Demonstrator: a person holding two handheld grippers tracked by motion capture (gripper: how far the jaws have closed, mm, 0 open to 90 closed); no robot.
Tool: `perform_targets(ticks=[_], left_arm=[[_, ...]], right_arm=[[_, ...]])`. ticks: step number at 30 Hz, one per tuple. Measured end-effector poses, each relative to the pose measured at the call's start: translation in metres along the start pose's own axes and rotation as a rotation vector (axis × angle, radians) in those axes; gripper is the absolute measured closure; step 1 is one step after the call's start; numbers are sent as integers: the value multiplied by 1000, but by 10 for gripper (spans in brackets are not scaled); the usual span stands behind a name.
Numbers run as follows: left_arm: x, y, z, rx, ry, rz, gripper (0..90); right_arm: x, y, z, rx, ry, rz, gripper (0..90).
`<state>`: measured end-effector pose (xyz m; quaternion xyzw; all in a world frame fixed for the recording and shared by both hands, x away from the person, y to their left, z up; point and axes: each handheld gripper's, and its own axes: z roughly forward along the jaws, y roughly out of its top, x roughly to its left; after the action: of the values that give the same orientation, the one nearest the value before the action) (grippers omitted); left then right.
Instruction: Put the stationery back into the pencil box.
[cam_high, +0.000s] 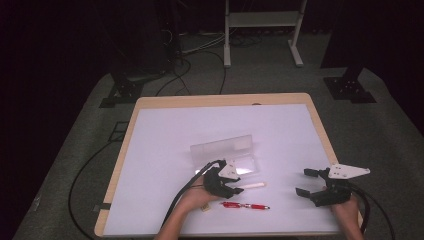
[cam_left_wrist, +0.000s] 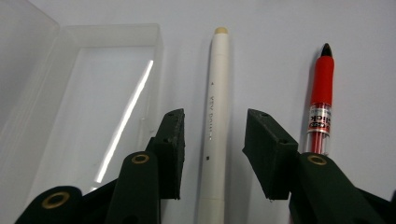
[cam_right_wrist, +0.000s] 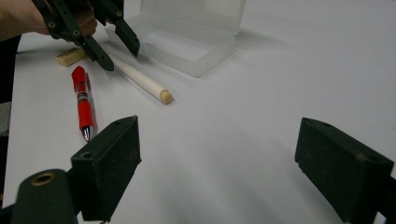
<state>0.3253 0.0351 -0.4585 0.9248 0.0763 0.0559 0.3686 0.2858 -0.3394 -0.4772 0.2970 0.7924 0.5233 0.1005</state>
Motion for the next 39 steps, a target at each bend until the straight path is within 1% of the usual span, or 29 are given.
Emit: perform_targets(ticks=[1, 3, 5, 6, 8, 11, 12, 14, 15, 17, 18, 20, 25, 29, 37, 39], left_arm=[[0, 0, 1, 2, -8, 3, 588], [-1, 1, 3, 12, -14, 12, 620], [-1, 2, 3, 15, -12, 14, 631], [-1, 2, 4, 26, -8, 16, 650], [0, 2, 5, 31, -13, 15, 680], [0, 1, 7, 39, -16, 7, 684], [0, 1, 7, 41, -27, 2, 688], [0, 1, 8, 42, -24, 3, 691], [0, 1, 8, 42, -18, 3, 704], [0, 1, 8, 42, -20, 5, 734], [0, 1, 8, 42, -22, 11, 734], [0, 1, 8, 46, -25, 19, 768], [-1, 1, 8, 46, -25, 21, 780], [-2, 2, 8, 53, -12, 29, 785], [-4, 4, -2, 26, 4, 40, 788], [-4, 4, -3, 28, 4, 40, 788]], right_arm=[[0, 0, 0, 0, 0, 0, 134], [0, 0, 0, 0, 0, -1, 134], [0, 0, 0, 0, -1, 0, 134], [0, 0, 0, 0, -1, 0, 134], [0, 0, 0, 0, -1, 1, 134], [0, 0, 0, -1, -1, 1, 134], [0, 0, 0, -1, -1, 1, 134], [0, 0, 0, -1, -1, 1, 134], [0, 0, 0, -2, -1, -1, 134], [0, 0, 0, -3, -1, -1, 134], [0, 0, 0, -3, -2, -2, 134], [0, 0, 0, -4, -3, -2, 134], [0, 0, 0, -5, -3, -2, 134], [0, 0, -1, -5, -3, -3, 134], [0, 0, -1, -5, -3, -3, 134], [0, 0, -1, -5, -3, -2, 134]])
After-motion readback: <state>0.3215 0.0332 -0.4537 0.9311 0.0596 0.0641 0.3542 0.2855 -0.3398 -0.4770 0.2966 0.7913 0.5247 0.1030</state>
